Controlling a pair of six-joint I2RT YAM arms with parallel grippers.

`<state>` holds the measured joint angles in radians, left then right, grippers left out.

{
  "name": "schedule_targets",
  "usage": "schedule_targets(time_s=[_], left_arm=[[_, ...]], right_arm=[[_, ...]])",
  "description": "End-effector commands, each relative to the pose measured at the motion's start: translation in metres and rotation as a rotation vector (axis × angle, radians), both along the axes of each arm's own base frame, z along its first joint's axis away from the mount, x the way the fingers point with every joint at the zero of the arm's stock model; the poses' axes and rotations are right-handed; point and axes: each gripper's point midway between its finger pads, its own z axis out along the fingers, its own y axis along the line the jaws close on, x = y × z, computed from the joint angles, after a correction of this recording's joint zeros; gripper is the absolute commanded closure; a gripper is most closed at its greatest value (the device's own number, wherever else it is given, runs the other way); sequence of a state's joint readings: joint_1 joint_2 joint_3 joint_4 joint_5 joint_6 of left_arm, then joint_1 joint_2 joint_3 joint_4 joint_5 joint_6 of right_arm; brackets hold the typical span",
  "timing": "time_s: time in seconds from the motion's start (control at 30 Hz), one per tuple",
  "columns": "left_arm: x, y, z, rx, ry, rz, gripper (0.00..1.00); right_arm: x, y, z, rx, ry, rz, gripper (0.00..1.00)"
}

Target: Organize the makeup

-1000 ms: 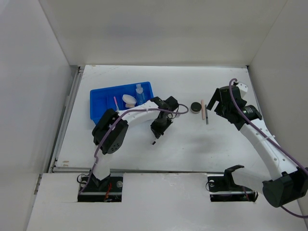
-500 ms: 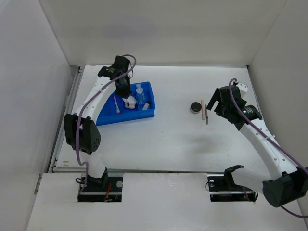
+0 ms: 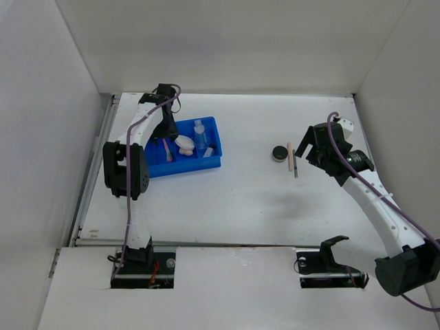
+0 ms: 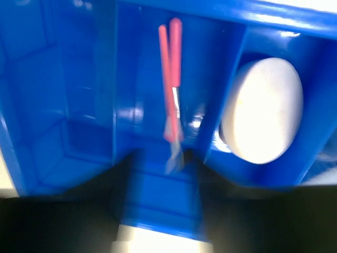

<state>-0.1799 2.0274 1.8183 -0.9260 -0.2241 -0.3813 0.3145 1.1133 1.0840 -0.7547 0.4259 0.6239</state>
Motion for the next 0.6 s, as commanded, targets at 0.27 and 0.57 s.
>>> schedule_targets(time_s=[0.27, 0.57], left_arm=[[-0.008, -0.042, 0.096, -0.063, -0.27, -0.101, 0.46], [-0.052, -0.099, 0.141, -0.16, -0.338, -0.289, 0.49]], right_arm=[[0.015, 0.012, 0.012, 0.03, -0.048, 0.057, 0.04], [0.093, 0.057, -0.053, -0.013, 0.182, 0.255, 0.47]])
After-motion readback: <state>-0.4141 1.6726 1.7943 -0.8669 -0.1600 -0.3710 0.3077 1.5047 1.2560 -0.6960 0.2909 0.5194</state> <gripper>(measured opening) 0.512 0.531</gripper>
